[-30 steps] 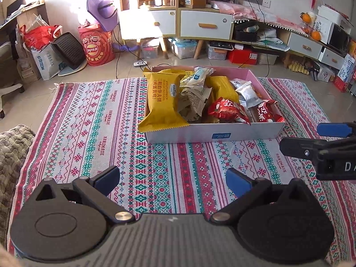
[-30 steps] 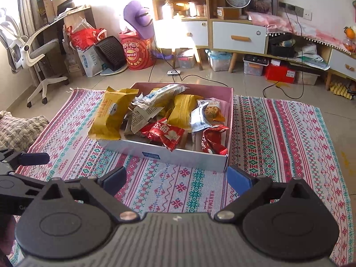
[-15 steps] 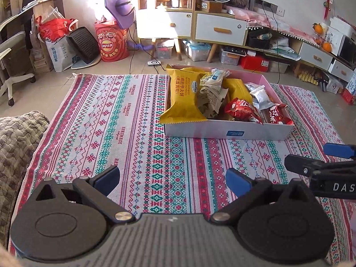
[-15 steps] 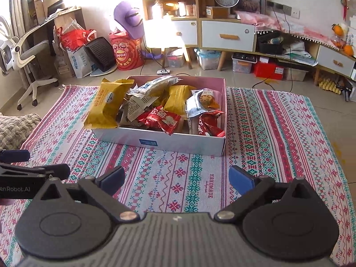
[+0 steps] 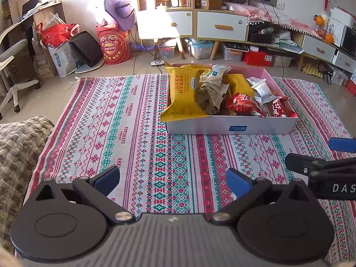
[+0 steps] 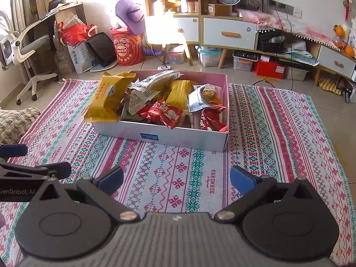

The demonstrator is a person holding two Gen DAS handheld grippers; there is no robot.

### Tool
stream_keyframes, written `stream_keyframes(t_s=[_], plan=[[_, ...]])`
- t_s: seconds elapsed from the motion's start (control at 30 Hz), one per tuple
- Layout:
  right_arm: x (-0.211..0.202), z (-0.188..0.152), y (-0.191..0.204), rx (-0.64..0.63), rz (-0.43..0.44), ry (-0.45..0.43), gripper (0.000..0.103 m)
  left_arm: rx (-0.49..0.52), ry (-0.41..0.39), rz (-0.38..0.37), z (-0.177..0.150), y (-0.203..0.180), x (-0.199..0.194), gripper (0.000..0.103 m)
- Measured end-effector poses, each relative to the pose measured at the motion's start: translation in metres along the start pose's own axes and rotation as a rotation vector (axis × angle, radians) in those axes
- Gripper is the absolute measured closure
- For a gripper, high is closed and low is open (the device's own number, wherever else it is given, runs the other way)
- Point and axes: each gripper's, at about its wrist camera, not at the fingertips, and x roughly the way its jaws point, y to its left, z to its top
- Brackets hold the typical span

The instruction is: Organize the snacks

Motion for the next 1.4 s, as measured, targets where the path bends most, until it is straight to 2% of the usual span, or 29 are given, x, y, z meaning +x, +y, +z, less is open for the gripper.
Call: stream_keyframes(t_s=[0.5,1.4], plan=[[0.0031,-0.0038,0.0073,-0.047,-0.014,0.023,0.0,0.009,-0.006,0.039,0.001,-0.0003,-0.0017,0.0],[0.004,-0.004,0.0078,-0.051,-0.02,0.024,0.0,0.023,-0.01,0.039,0.0007,-0.0039,-0.0032,0.0]])
